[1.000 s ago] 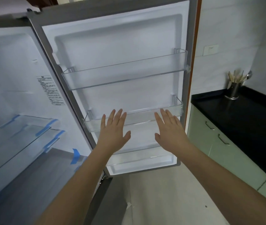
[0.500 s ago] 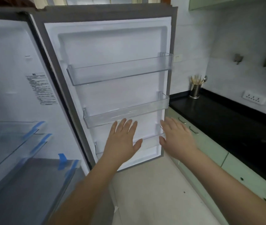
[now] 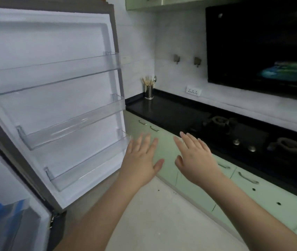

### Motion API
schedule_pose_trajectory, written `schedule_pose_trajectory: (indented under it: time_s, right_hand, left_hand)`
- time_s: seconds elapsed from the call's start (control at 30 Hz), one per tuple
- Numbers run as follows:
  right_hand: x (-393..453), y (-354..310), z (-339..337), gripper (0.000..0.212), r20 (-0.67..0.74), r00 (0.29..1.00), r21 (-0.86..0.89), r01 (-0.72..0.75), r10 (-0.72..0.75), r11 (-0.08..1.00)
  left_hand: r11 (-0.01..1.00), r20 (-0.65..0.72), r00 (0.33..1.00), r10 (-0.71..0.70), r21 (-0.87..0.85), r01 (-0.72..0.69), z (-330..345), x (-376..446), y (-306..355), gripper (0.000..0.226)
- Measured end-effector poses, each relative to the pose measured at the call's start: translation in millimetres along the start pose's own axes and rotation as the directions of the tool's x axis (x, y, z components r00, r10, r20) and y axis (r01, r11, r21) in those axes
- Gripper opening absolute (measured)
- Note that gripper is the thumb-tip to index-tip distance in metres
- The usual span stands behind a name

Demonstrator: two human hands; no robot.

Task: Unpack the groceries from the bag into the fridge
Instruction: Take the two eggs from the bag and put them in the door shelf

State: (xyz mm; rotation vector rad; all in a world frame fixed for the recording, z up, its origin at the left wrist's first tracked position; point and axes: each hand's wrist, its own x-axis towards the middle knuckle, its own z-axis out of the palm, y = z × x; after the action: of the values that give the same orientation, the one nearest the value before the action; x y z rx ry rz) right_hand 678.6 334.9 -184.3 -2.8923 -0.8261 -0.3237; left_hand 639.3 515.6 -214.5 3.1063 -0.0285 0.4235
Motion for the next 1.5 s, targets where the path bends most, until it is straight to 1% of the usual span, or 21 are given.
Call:
schedule_pose_trajectory:
  time_s: [0.1, 0.27, 0.37, 0.5, 0.7, 0.8, 0.93, 1.17, 1.3, 1.37, 1.5]
  right_hand:
    - [-30, 32, -10, 0.060, -0.041, 0.994, -0.037, -0.102, 0.100, 0.994]
    - [-90, 91, -27, 0.056, -0.136, 0.956, -0.078, -0.274, 0.262, 0.959]
    - [-136, 126, -37, 0.055, -0.152, 0.924, -0.104, -0.368, 0.351, 0.924]
    - [-205, 174, -55, 0.056, -0.180, 0.873, -0.114, -0.477, 0.454, 0.871]
    - [-303, 243, -82, 0.054, -0.223, 0.776, -0.105, -0.621, 0.590, 0.777]
    - [-345, 270, -92, 0.053, -0.228, 0.733, -0.103, -0.673, 0.641, 0.732]
    - [-388, 298, -103, 0.056, -0.218, 0.671, -0.098, -0.737, 0.708, 0.669]
    - [-428, 341, -111, 0.057, -0.236, 0.562, -0.068, -0.823, 0.793, 0.564]
    - [-433, 372, -110, 0.059, -0.218, 0.522, -0.086, -0.852, 0.824, 0.517]
    - [-431, 389, -109, 0.059, -0.239, 0.504, -0.107, -0.863, 0.830, 0.493]
    - [-419, 422, -111, 0.059, -0.261, 0.473, -0.135, -0.881, 0.841, 0.453]
  left_hand:
    - [0.995, -0.003, 0.996, 0.095, -0.021, -0.095, -3, 12, 43, 0.064]
    - [0.966, 0.005, 0.968, 0.249, -0.074, -0.248, -6, 21, 122, 0.064]
    - [0.939, -0.006, 0.941, 0.338, -0.064, -0.338, -2, 22, 179, 0.064]
    - [0.897, 0.036, 0.899, 0.437, -0.094, -0.432, -3, 12, 258, 0.062]
    - [0.830, 0.048, 0.832, 0.553, -0.120, -0.545, -9, -5, 369, 0.061]
    - [0.803, 0.078, 0.801, 0.593, -0.131, -0.582, -10, -14, 416, 0.061]
    - [0.753, 0.061, 0.753, 0.655, -0.142, -0.643, -17, -21, 467, 0.062]
    - [0.670, 0.002, 0.676, 0.737, -0.136, -0.730, -19, -6, 540, 0.062]
    - [0.622, -0.012, 0.631, 0.776, -0.155, -0.768, -10, 11, 575, 0.062]
    - [0.600, -0.037, 0.613, 0.789, -0.168, -0.782, -4, 26, 591, 0.062]
    - [0.538, -0.049, 0.557, 0.829, -0.201, -0.818, 6, 52, 622, 0.063]
